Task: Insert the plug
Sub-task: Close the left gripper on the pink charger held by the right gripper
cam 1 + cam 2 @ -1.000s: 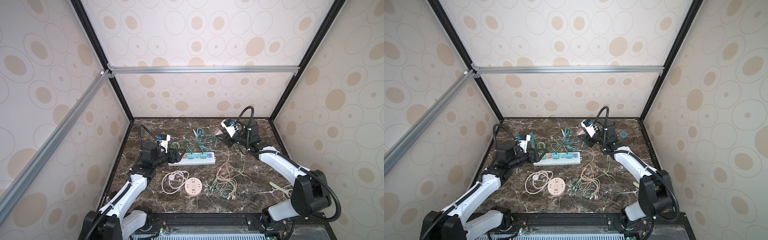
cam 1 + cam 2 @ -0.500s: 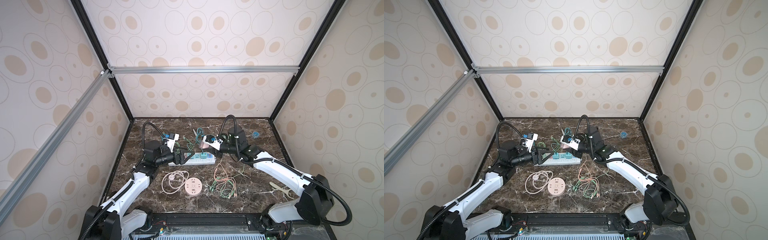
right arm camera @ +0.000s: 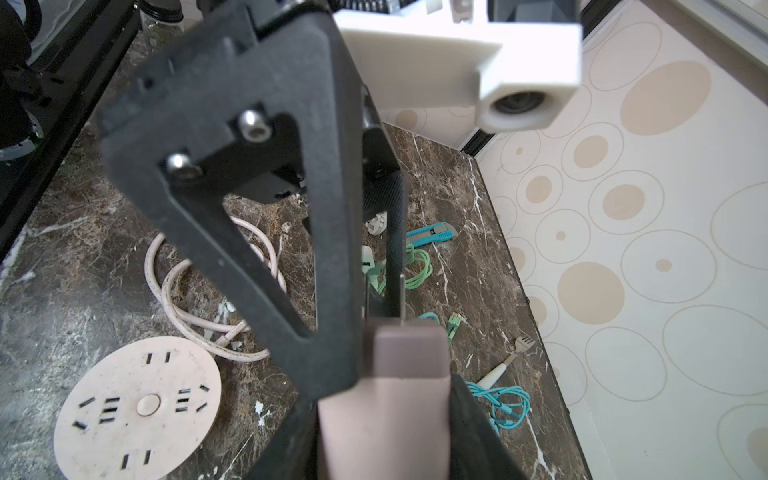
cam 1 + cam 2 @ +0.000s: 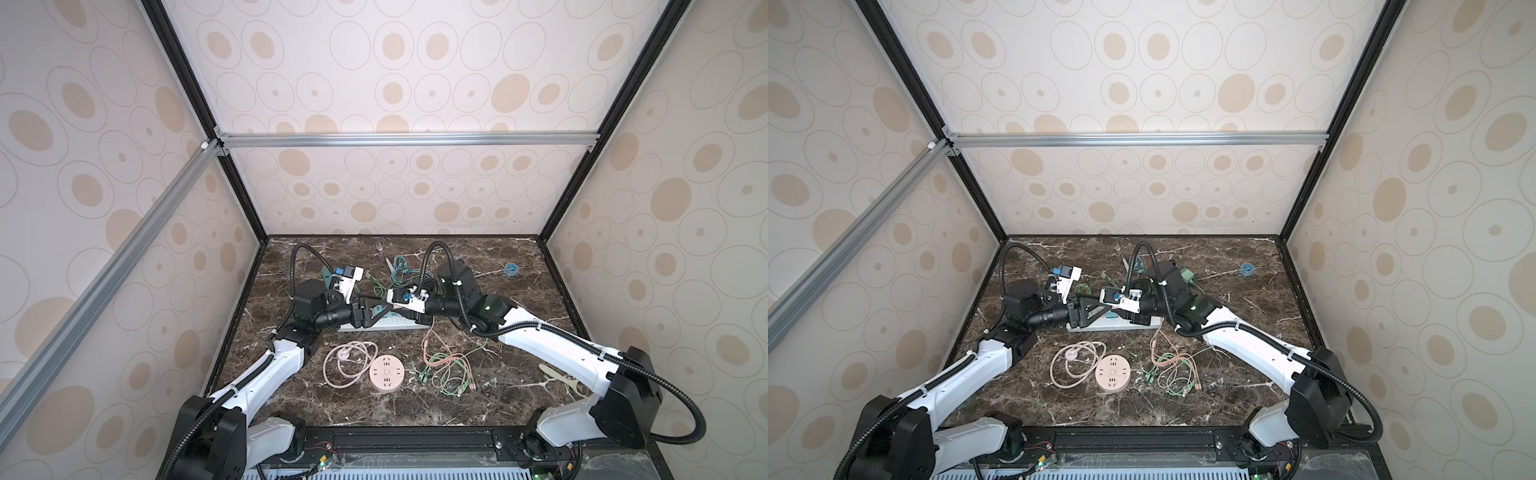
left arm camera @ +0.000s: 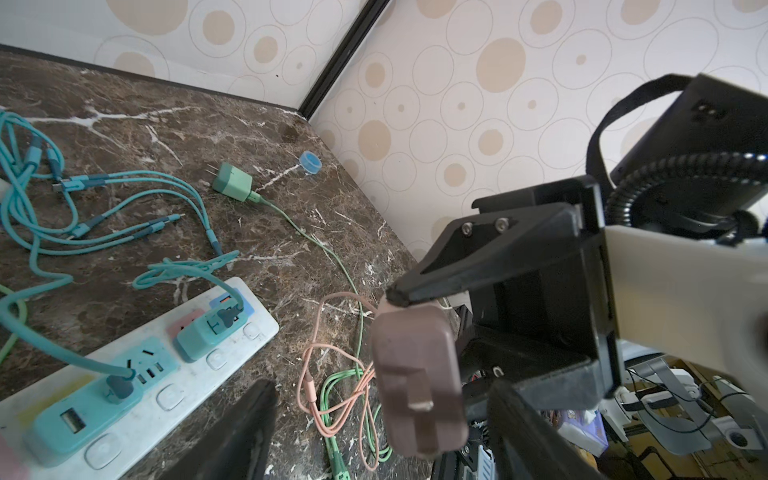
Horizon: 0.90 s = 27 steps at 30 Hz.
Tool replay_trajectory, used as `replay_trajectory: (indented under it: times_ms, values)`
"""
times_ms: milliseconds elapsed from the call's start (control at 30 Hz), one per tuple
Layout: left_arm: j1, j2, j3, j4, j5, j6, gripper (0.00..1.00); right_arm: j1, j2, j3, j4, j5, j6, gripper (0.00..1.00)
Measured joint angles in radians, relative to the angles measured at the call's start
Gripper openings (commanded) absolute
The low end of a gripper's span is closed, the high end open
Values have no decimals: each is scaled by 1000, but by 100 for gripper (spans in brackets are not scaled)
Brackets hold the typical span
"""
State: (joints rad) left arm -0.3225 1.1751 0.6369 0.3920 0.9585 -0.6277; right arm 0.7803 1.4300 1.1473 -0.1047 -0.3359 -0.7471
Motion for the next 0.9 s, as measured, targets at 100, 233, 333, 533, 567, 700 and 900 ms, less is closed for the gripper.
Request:
replay_trajectory:
  times_ms: [100, 233, 333, 533, 567, 700, 900]
  values:
    - [-4, 5, 1, 0, 3, -4, 67, 15, 11, 4, -3, 19, -21, 38]
    - [-5, 5, 5, -4, 5, -3, 55, 23, 21, 9, -9, 43, -43, 38]
    - [-5, 5, 5, -8, 5, 0, 49, 24, 24, 10, -9, 54, -53, 38]
    - [-5, 5, 7, -14, 5, 6, 41, 27, 24, 10, -9, 75, -64, 38]
    - [-5, 5, 7, -16, 5, 6, 39, 27, 24, 10, -9, 77, -64, 38]
    - [-5, 4, 8, -20, 2, 7, 29, 28, 25, 10, -8, 86, -68, 40]
    - [-5, 3, 10, -28, -7, -13, 17, 32, 25, 10, -4, 106, -83, 44]
